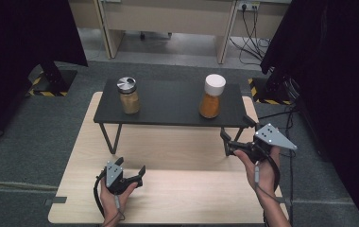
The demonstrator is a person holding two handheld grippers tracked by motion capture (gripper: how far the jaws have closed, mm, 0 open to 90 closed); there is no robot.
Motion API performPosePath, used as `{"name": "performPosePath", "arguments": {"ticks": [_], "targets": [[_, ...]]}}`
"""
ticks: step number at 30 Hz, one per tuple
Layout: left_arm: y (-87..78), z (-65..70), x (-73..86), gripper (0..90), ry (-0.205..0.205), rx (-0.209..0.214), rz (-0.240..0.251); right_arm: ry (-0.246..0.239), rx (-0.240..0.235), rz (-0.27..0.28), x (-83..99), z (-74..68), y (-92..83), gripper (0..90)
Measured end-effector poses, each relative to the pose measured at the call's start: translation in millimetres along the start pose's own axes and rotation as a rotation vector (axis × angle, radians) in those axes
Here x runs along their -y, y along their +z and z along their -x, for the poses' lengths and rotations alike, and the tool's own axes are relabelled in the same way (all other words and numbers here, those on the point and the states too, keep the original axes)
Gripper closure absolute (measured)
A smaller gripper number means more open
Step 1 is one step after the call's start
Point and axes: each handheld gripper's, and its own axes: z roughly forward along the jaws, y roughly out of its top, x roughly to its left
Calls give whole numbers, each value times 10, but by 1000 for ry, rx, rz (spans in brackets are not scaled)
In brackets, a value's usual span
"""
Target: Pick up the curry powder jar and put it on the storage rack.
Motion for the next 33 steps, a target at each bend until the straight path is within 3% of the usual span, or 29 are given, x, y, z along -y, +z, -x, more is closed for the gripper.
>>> {"name": "performPosePath", "arguments": {"ticks": [8, 14, 16, 20, 25, 33], "targets": [[-1, -3, 3, 27, -2, 1, 2, 54, 1, -45, 366, -43, -59, 67], [-1, 0, 8, 27, -5, 0, 5, 92, -5, -71, 777, -100, -70, 65], [0, -3, 9, 27, -9, 1, 6, 131, -16, -76, 932, -113, -70, 62], [-4, -3, 14, 27, -8, 1, 8, 165, 7, -93, 1248, -170, -92, 53], [-3, -12, 14, 26, -13, 4, 9, 156, 42, -112, 1460, -241, -117, 53], [-7, -3, 18, 26, -3, 2, 11, 138, 49, -142, 1582, -285, -127, 53]]}}
